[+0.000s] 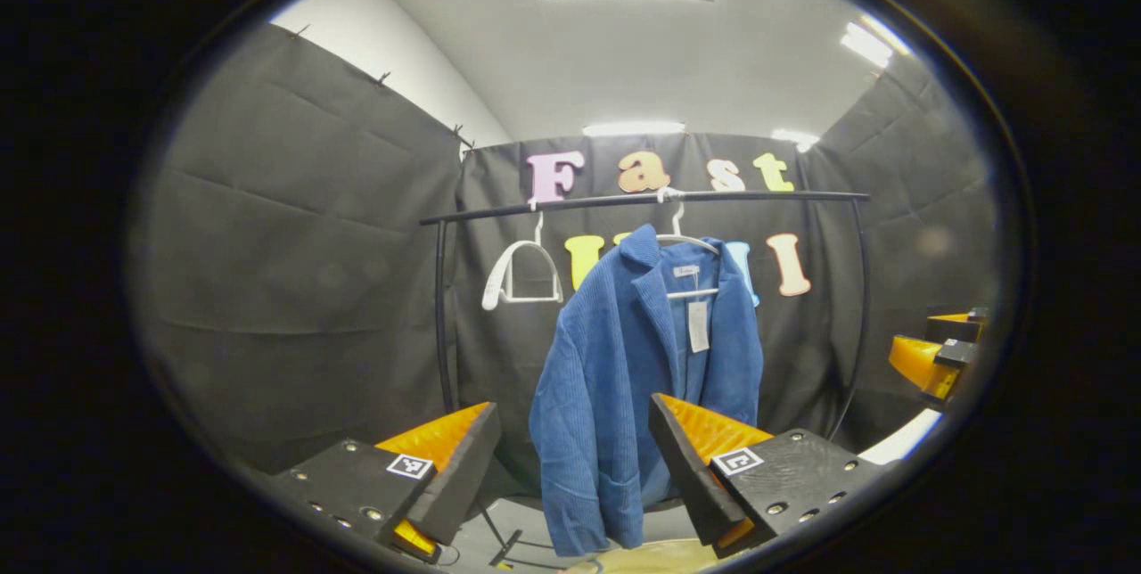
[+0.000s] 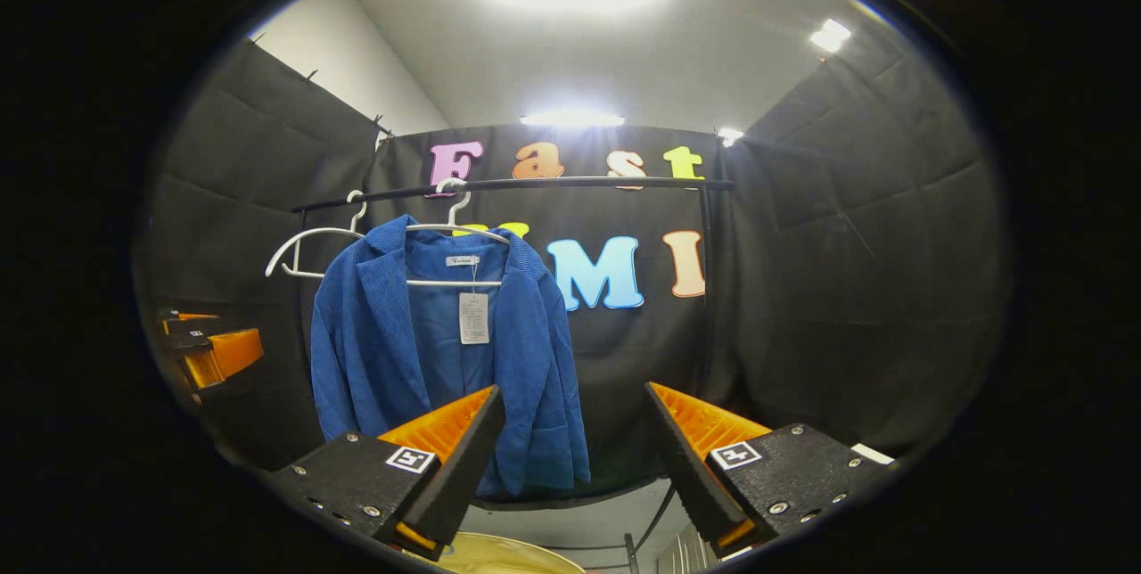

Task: Grasp the clothes on the hanger with both hands and then place them into the laundry hamper below.

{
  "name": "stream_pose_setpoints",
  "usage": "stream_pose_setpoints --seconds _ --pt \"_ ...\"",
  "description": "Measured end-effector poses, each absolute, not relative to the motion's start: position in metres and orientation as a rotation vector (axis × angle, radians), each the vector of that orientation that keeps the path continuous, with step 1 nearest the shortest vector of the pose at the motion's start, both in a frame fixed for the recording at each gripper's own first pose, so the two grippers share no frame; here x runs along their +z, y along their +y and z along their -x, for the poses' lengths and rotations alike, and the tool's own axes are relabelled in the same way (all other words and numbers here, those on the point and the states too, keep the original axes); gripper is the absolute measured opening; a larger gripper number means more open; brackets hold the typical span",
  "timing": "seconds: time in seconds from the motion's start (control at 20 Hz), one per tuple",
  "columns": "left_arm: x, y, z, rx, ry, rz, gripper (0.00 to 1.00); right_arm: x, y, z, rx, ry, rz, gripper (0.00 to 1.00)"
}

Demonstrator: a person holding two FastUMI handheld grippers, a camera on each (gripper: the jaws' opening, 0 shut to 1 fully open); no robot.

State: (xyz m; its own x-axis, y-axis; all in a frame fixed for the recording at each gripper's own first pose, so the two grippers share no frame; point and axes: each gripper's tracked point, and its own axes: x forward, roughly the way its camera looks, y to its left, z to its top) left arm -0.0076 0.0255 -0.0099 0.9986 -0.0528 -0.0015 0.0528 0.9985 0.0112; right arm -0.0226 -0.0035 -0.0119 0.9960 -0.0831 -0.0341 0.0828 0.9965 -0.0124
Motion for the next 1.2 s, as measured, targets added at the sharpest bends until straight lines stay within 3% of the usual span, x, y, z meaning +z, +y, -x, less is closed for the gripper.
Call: stream_pose_setpoints --seconds 0.6,1.2 --pt "0.036 0.036 -0.033 -0.116 -0.039 0.018 0.99 0.028 0.028 -0.015 -0.098 -0.015 0.02 0.96" --pt "0.03 -0.041 -0.102 -0.117 -0.031 0.013 0.95 0.037 0.031 -0.121 0.013 -0.021 -0.043 0.96"
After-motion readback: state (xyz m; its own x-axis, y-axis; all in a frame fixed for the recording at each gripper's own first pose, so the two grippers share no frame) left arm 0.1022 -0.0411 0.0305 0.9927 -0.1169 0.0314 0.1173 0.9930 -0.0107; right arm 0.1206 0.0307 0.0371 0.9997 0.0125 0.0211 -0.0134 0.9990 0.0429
